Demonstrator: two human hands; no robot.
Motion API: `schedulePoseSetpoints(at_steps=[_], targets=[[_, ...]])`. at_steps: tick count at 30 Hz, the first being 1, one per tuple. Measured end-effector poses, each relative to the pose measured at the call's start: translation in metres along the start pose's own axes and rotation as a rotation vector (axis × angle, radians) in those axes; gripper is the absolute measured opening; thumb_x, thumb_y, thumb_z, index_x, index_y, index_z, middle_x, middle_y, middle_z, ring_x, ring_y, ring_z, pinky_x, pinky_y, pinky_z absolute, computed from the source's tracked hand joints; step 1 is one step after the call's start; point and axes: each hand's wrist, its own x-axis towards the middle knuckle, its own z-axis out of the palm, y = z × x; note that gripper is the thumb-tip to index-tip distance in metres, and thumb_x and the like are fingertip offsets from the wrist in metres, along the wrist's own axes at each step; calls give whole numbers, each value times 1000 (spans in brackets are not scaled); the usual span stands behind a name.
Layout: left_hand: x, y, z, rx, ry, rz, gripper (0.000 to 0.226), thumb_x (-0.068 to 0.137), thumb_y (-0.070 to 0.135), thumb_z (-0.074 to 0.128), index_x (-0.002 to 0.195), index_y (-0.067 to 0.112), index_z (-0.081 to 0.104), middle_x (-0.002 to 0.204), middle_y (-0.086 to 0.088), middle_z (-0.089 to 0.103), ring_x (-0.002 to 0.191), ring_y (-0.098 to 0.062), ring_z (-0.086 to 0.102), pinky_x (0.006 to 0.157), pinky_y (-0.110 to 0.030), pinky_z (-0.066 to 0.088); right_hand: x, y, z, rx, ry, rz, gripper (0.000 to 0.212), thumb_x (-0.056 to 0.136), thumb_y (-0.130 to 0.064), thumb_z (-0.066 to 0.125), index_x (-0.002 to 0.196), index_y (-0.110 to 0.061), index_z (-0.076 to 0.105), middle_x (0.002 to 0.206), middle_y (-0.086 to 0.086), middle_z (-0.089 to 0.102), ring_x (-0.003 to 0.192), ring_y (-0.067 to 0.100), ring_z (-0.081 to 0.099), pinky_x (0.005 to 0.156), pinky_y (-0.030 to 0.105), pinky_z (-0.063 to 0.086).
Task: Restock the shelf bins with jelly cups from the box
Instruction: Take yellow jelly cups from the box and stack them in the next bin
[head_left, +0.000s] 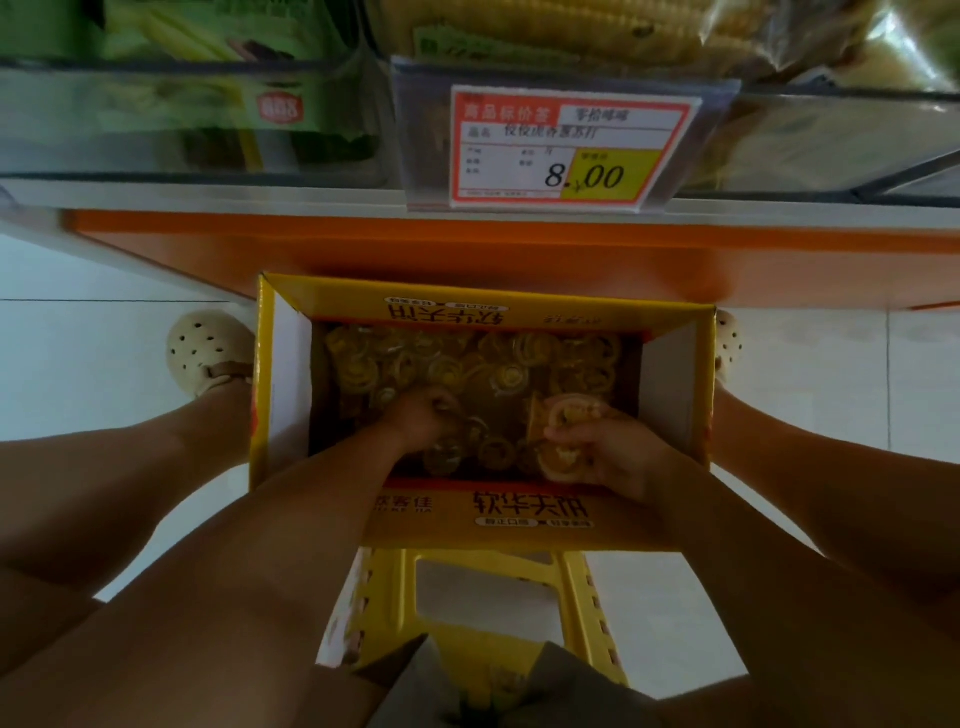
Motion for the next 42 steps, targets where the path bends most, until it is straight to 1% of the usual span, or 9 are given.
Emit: schedulePoseSetpoints(at_steps=[4, 8, 14, 17, 20, 26, 31, 37, 42], targets=[[-24, 24, -17, -179, -135, -24, 11, 90, 19, 66, 101, 23, 68, 103, 3, 66, 92, -13, 64, 66, -18, 50, 0, -1, 5, -25, 10, -1, 46, 79, 5, 69, 119, -17, 62, 121, 14, 63, 108, 30, 62, 67, 43, 60], [-51, 45, -31, -323, -182, -52, 13, 94, 24, 60, 106, 22, 65, 116, -6, 60, 102, -22, 62, 68, -25, 54, -10, -4, 15, -89, 21, -28, 58, 73, 1, 76, 125, -19, 59, 125, 16, 60, 109, 34, 62, 71, 48, 59], [-102, 59, -33, -536, -267, -77, 23, 93, 15, 48, 114, 19, 58, 123, -18, 54, 99, -31, 63, 75, -43, 59, -45, -8, 46, -175, -108, -200, 46, 75, 1, 74, 113, -23, 63, 115, 12, 62, 110, 34, 60, 82, 52, 55], [-127, 66, -33, -579, -292, -58, 34, 90, 31, 62, 123, 26, 61, 133, -15, 55, 108, -32, 64, 76, -44, 58, -69, -5, 60, -195, -153, -280, 42, 77, 2, 73, 109, -24, 65, 116, 12, 62, 111, 34, 59, 78, 47, 55], [-151, 75, -38, -581, -293, -8, 56, 71, 41, 76, 125, 31, 61, 134, -5, 54, 115, -30, 60, 81, -45, 58, -92, -3, 65, -211, -208, -344, 47, 76, 0, 73, 114, -27, 64, 122, 10, 61, 114, 32, 59, 78, 46, 56], [-192, 97, -44, -551, -236, 82, 25, 91, 21, 64, 114, 27, 66, 125, -9, 58, 110, -28, 64, 82, -44, 59, -129, -13, 67, -187, -204, -477, 42, 88, -4, 64, 122, -28, 59, 125, 10, 58, 113, 31, 59, 85, 51, 55], [-217, 113, -50, -618, -163, 184, 21, 93, 13, 59, 111, 23, 65, 114, -6, 61, 90, -20, 72, 71, -39, 60, -153, -22, 76, -171, -154, -514, 32, 96, -31, 49, 127, -27, 53, 124, 12, 59, 112, 33, 60, 79, 44, 55], [-249, 134, -62, -587, -140, 319, 33, 85, 18, 70, 116, 28, 66, 123, -6, 62, 103, -26, 69, 75, -41, 60, -191, -39, 79, -250, 1, -781, 34, 86, -33, 68, 119, -27, 60, 115, 0, 68, 106, 18, 64, 93, 40, 50], [-285, 172, -75, -472, -133, 460, 50, 74, 16, 79, 119, 29, 63, 114, -5, 68, 93, -21, 72, 74, -42, 60, -240, -62, 97, -225, 16, -969, 26, 85, -25, 70, 110, -18, 64, 106, 1, 71, 99, 18, 68, 83, 36, 54]])
